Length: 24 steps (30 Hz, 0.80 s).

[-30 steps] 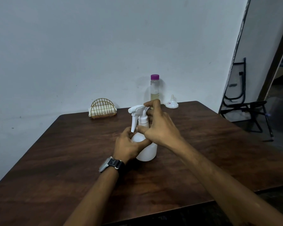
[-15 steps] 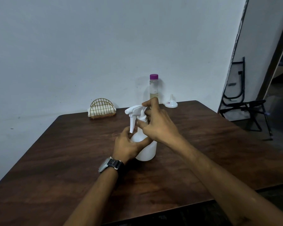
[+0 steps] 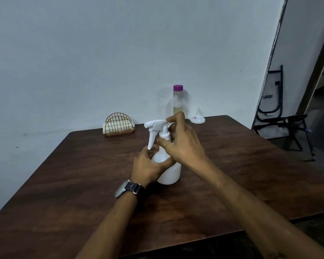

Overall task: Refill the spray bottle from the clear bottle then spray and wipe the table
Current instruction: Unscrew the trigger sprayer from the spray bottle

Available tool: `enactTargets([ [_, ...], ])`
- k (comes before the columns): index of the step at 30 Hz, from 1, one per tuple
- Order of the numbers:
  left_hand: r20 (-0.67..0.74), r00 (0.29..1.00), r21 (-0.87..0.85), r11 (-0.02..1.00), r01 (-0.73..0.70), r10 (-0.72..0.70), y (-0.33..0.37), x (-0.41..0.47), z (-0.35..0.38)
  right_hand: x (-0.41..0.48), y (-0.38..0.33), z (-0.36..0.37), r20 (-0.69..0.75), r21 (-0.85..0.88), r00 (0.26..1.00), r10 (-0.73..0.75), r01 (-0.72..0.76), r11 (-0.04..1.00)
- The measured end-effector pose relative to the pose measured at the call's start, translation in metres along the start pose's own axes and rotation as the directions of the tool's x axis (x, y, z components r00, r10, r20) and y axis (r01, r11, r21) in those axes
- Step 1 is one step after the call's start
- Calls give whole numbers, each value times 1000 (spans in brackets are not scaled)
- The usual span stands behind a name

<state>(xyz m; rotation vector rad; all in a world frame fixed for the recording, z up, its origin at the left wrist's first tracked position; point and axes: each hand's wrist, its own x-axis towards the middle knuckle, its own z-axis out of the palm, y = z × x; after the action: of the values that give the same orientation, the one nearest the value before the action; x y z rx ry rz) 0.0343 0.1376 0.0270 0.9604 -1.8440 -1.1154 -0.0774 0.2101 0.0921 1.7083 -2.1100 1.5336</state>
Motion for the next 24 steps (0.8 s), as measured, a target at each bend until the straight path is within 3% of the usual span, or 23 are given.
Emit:
enactTargets([
  [8,13,1000,18,1000,17,-18,4,-3,0,7,-2,-9,124,-71,992,34,-25,997],
  [24,26,999,22,999,25,-26,2,2,-1,10,-12,-23,76,74,993,94,-100,992],
])
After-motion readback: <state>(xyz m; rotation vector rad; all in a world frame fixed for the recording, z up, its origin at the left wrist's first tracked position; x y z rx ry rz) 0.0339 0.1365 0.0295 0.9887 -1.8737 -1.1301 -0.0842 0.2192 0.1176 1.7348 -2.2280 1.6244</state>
